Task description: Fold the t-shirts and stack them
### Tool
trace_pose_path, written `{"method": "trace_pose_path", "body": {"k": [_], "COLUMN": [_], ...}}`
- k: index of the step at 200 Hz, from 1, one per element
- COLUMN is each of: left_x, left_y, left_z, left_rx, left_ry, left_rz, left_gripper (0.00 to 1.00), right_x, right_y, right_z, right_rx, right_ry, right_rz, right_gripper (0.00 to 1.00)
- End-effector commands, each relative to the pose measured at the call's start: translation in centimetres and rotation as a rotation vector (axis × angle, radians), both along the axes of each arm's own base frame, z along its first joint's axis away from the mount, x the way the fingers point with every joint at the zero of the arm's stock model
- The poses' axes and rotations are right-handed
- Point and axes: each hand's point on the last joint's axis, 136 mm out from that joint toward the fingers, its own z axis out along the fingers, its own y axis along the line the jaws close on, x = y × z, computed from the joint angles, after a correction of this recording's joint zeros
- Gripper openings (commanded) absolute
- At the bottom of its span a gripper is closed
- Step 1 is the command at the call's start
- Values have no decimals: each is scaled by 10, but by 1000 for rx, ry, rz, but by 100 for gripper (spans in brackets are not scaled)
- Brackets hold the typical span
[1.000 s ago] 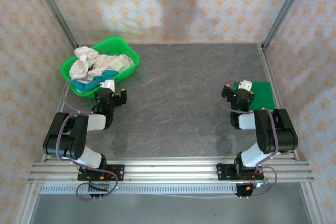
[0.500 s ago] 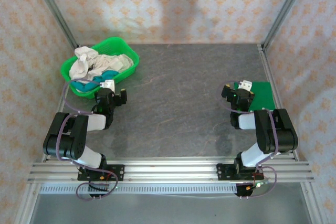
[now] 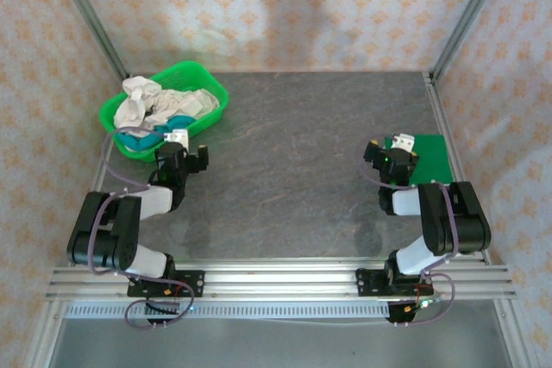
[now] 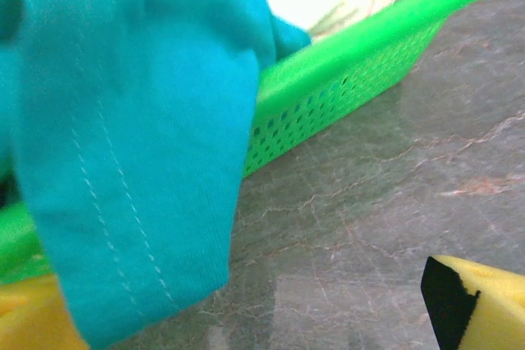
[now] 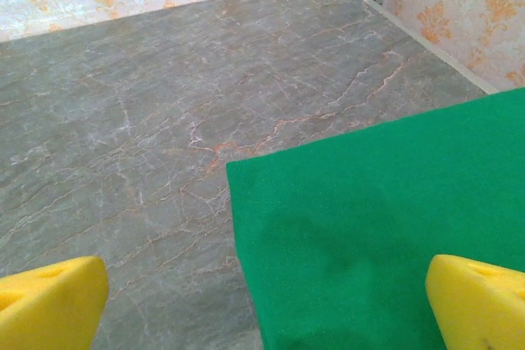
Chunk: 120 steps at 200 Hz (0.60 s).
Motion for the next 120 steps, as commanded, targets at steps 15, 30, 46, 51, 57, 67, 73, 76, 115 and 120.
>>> {"method": "trace_pose_path", "body": {"k": [15, 30, 46, 51, 57, 67, 73, 76, 115, 120], "left_x": [-4, -8, -11, -11, -10, -7, -4, -2, 27, 31], "left_y": [-21, -26, -30, -31, -31, -30, -28, -28, -33, -34], "left_z": [63, 86, 108, 112, 116, 122, 125, 126, 108, 107], "left_rx": [74, 84, 93, 97, 101, 110, 113, 115, 179, 188], "left_ry": [-42, -68, -89, -85, -73, -51, -34, -25, 185, 212], "left_rz": [-141, -176, -207, -213, -216, -213, -205, -202, -280, -295], "left_gripper": [100, 100, 100, 100, 100, 100, 100, 100, 100, 100], "right_x": [-8, -11, -13, -13, -13, -13, -13, -13, -16, -17], "right_y": [14, 24, 41, 48, 56, 72, 82, 86, 168, 178], "right_z": [37, 47, 59, 59, 70, 79, 84, 86, 112, 115], "right_rx": [5, 3, -12, -16, -21, -17, -11, -10, -45, -45], "right_ry": [-52, -50, -47, -34, -50, -54, -58, -58, -48, -46], "right_rz": [73, 117, 185, 207, 236, 294, 331, 342, 610, 642], "right_gripper": [99, 99, 99, 99, 99, 99, 99, 99, 99, 99]}}
